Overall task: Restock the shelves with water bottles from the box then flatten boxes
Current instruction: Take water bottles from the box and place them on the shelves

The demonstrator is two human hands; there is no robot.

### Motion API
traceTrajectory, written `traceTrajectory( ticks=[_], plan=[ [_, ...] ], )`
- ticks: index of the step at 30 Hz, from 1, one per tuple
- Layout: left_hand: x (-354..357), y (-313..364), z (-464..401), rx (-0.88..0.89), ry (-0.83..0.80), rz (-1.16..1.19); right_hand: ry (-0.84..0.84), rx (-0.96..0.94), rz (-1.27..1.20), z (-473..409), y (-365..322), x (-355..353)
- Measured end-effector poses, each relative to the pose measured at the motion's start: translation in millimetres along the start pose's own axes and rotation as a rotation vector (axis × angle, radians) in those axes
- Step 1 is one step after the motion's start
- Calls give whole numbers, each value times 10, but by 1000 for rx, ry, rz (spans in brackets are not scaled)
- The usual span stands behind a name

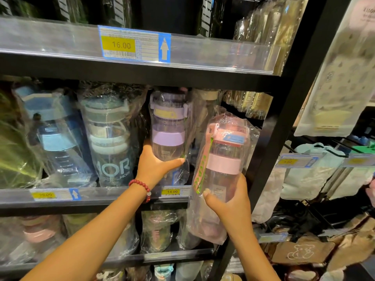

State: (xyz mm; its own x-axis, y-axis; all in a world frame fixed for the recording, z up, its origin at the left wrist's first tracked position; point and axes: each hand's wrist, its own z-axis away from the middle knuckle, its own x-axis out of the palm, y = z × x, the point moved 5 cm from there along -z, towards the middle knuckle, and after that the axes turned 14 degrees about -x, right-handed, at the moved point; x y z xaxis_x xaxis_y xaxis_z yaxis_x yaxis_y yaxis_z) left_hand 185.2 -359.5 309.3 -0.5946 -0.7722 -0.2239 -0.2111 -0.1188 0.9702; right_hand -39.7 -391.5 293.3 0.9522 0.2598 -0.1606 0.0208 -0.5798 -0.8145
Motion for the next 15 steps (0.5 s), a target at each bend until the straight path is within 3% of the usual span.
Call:
traceTrajectory(
  ticks=[8,15],
  plan=[
    [-127,36,82,16,28,-22,-25,6,-48,-270,-82,138],
    [-126,53,100,17,18,-34,114,97,-155,-498,-96,182]
  ],
)
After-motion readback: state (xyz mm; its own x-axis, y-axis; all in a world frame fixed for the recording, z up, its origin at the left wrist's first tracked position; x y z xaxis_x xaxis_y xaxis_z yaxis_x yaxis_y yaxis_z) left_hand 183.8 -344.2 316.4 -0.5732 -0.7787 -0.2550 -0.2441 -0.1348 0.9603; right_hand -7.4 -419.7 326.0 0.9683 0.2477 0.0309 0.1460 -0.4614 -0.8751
